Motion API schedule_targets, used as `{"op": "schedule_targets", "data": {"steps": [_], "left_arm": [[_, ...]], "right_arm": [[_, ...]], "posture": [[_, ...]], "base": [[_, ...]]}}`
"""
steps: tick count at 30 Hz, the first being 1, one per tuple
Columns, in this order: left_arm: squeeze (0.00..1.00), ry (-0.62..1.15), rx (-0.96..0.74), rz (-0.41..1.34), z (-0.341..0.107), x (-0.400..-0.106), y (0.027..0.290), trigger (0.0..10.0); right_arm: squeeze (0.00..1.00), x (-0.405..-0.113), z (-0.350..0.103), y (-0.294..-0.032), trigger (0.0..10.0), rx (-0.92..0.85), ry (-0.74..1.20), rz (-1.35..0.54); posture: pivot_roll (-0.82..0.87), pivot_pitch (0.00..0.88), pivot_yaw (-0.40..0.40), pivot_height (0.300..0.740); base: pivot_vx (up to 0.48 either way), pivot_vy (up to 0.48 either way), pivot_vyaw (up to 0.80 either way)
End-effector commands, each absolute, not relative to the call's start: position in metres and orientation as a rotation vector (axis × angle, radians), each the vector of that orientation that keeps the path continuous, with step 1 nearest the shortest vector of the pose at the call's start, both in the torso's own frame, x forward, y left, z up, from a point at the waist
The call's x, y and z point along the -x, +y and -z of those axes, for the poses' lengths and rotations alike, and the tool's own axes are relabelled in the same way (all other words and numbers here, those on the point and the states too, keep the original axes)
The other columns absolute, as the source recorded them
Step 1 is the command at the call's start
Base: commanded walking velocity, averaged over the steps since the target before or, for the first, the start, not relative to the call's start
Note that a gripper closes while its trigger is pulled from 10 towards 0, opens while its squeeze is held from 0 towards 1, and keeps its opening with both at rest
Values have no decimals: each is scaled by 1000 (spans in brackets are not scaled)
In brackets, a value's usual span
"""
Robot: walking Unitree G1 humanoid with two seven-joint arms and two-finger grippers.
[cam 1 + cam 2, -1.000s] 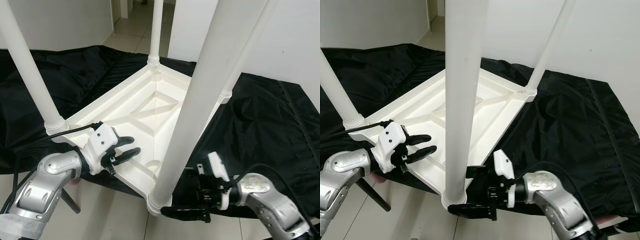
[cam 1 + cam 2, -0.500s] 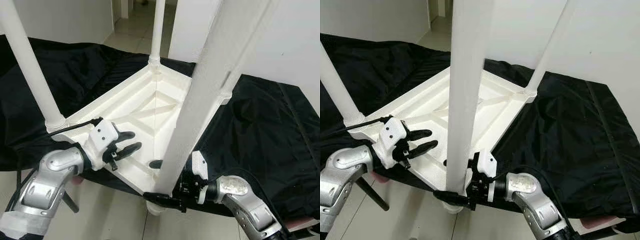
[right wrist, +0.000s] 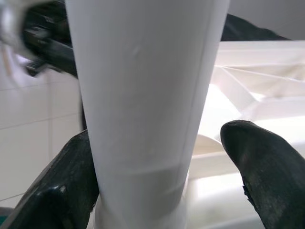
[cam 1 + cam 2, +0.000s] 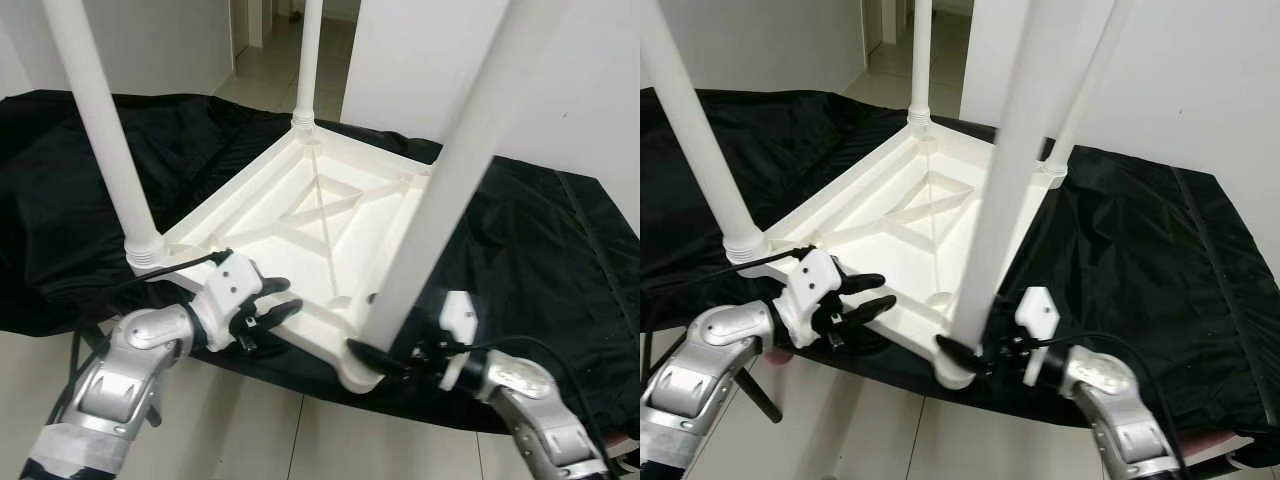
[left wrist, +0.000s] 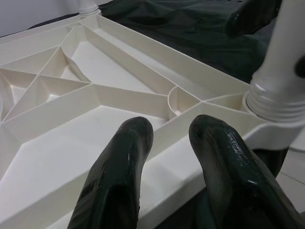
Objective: Building children table
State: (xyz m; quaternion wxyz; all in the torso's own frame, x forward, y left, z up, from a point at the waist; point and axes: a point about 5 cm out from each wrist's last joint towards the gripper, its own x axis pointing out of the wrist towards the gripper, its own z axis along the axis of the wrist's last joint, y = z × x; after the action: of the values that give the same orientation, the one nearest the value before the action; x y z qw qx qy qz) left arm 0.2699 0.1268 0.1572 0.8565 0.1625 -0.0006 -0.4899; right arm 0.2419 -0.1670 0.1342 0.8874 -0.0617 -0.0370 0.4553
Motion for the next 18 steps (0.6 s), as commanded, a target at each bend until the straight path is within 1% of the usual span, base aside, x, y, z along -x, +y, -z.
{"op": "schedule_targets", "data": {"steps": [1, 2, 4, 5, 6, 7, 10, 11, 13, 18], "left_arm": [[0, -28, -336, 914, -159, -276, 125, 10000], [0, -28, -336, 914, -159, -276, 125, 10000], [0, -30, -333, 919, -159, -277, 121, 10000], [0, -31, -330, 924, -158, -277, 118, 10000], [0, -31, -330, 924, -158, -277, 118, 10000], [0, -31, -322, 934, -158, -275, 114, 10000], [0, -31, -318, 938, -157, -274, 113, 10000], [0, -28, -309, 959, -155, -271, 106, 10000], [0, -28, -309, 959, -155, -271, 106, 10000], [0, -19, -283, 995, -153, -265, 95, 10000]], "right_arm": [[0, -248, -128, -188, 10000, 165, -40, -833], [0, -248, -128, -188, 10000, 165, -40, -833], [0, -260, -131, -200, 10000, 181, -72, -698], [0, -266, -132, -204, 10000, 155, -72, -644], [0, -266, -132, -204, 10000, 155, -72, -644], [0, -271, -132, -205, 10000, 113, -63, -616], [0, -271, -131, -204, 10000, 102, -58, -623], [0, -272, -130, -200, 10000, 105, -52, -642], [0, -272, -130, -200, 10000, 105, -52, -642], [0, -278, -129, -194, 10000, 68, -30, -683]], "posture": [[11, 22, -68, 740], [11, 22, -68, 740], [8, 21, -66, 740], [7, 19, -63, 740], [7, 19, -63, 740], [8, 19, -61, 740], [9, 18, -61, 740], [9, 20, -58, 740], [9, 20, -58, 740], [6, 19, -53, 740]], "base": [[0, 0, 0], [0, 0, 0], [0, 0, 0], [0, 0, 0], [0, 0, 0], [0, 0, 0], [0, 0, 0], [0, 0, 0], [0, 0, 0], [0, 0, 0]]}}
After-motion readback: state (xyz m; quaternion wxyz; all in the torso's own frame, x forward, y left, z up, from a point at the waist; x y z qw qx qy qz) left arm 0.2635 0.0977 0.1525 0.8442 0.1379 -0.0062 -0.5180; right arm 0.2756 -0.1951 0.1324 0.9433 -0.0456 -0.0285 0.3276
